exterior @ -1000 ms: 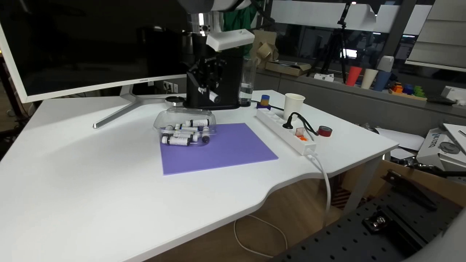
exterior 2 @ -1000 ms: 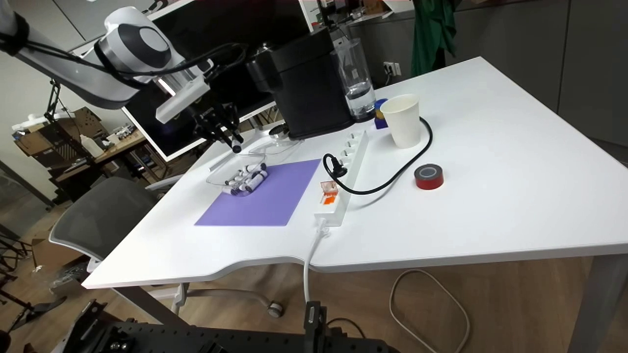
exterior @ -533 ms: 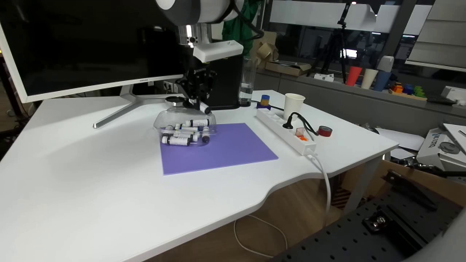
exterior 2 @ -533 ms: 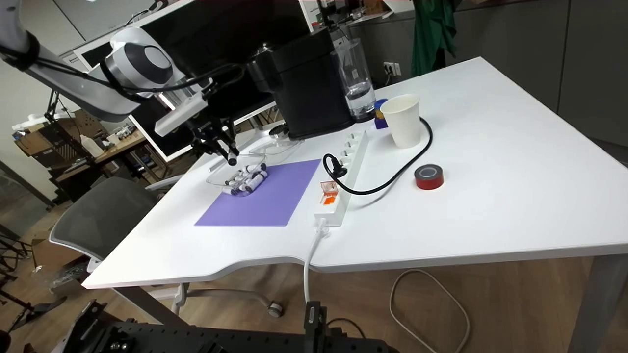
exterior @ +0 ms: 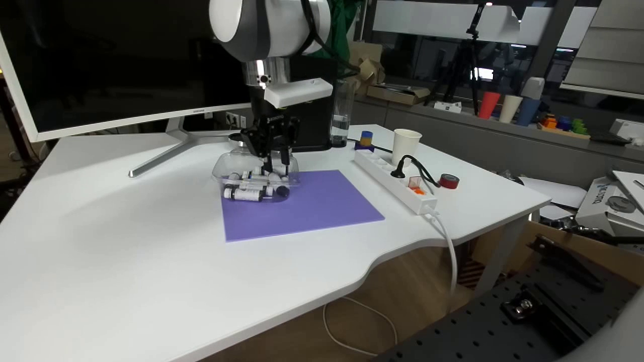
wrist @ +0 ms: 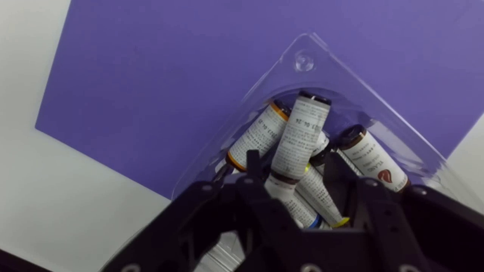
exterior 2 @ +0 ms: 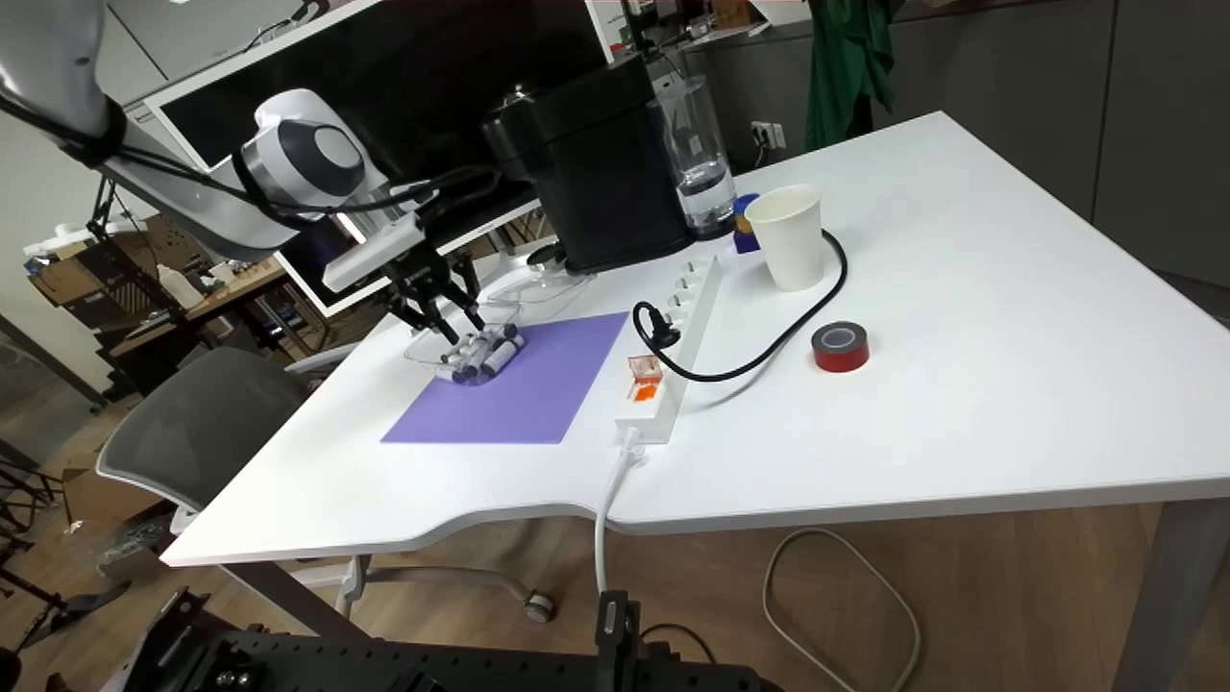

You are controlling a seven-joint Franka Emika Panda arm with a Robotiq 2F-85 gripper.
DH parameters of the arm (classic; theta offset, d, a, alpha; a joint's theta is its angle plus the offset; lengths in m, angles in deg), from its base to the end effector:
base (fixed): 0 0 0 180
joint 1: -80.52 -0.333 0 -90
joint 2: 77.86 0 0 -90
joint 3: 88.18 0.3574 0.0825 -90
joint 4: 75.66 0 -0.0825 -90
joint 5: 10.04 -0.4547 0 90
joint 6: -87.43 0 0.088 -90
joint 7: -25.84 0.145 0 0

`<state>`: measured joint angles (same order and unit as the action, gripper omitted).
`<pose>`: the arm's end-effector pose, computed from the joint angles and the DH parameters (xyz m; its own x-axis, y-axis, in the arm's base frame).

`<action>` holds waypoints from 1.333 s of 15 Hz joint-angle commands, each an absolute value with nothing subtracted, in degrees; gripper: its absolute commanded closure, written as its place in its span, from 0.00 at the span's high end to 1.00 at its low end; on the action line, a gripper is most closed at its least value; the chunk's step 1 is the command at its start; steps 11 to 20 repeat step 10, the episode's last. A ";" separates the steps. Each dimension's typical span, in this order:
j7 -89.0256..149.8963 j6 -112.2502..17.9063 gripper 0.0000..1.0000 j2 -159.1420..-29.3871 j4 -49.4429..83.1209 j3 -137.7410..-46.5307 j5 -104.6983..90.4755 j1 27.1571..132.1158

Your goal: Remove the bottle from the table and put it in the container

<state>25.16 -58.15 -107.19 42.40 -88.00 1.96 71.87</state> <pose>0.6377 0.0972 0.1180 0.9425 0.3314 -0.0423 0.3341 -0.9361 0.1100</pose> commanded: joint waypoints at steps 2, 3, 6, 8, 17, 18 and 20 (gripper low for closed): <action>26.99 -53.52 0.87 -105.66 41.23 -87.15 -1.51 72.74; 27.59 -52.06 0.93 -104.84 41.34 -87.09 -2.80 72.83; 28.65 -45.32 1.00 -100.33 42.23 -86.95 -6.24 73.15; 29.23 -42.15 1.00 -97.17 43.03 -87.16 -6.42 73.05; 29.09 -38.17 1.00 -94.07 43.83 -87.32 -4.54 72.78; 29.09 -38.17 1.00 -94.07 43.83 -87.32 -4.54 72.78; 29.09 -38.17 1.00 -94.07 43.83 -87.32 -4.54 72.78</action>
